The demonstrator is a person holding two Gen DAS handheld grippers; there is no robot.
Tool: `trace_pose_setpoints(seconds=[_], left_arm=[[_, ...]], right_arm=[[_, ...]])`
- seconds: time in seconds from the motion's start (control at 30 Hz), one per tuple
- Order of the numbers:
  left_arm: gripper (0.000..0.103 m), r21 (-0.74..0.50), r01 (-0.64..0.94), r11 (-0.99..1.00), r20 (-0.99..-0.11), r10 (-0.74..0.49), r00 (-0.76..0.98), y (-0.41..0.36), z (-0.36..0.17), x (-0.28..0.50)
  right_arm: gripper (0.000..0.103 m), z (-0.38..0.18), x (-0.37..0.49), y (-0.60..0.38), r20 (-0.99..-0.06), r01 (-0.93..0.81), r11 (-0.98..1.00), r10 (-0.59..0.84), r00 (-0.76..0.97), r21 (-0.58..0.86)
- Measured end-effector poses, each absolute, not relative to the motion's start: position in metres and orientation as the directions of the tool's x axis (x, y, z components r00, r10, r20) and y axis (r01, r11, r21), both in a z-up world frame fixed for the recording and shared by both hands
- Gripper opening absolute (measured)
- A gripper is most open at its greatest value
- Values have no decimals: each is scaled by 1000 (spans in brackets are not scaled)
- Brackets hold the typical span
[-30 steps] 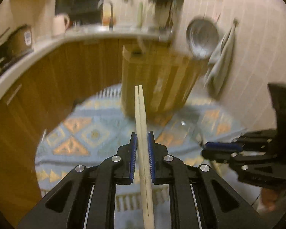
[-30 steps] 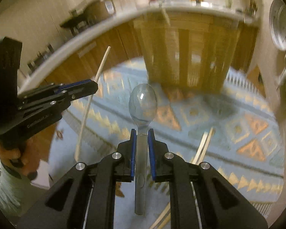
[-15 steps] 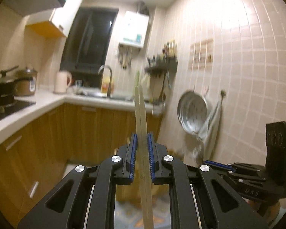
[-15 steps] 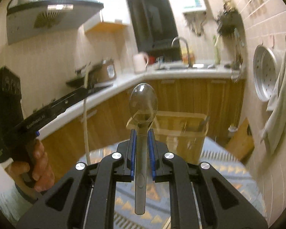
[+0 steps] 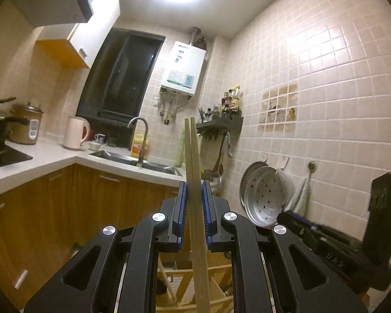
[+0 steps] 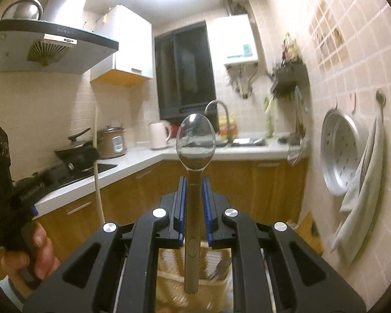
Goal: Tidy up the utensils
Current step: 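Carry the clear spoon and chopsticks over the yellow basket and open both grippers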
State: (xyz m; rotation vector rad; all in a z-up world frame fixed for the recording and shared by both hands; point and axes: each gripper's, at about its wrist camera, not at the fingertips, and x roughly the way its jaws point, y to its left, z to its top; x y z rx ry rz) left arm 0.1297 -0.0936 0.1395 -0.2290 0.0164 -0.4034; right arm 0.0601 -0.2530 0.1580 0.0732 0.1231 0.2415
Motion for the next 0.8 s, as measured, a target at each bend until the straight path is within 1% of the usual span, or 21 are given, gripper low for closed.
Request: trace_pose_setpoints(seconds=[0.17, 0.4, 0.63, 0.8], left_arm=[[10, -210, 369, 905, 26, -372, 928, -105, 126, 153], [10, -209, 335, 919, 12, -340, 940, -114, 104, 174], [11, -156, 311, 938, -25, -319, 948, -127, 85, 179], [11, -118, 299, 947, -30, -304, 952, -134, 78, 179]], right_arm=[[10, 154, 88, -254, -94, -210, 975, 216, 972, 71], [10, 118, 128, -253, -130, -211, 973, 222, 966, 92], [10, 92, 144, -261, -155, -207, 971, 224, 962, 117], [10, 84, 147, -263, -157, -204, 971, 222, 962, 124]])
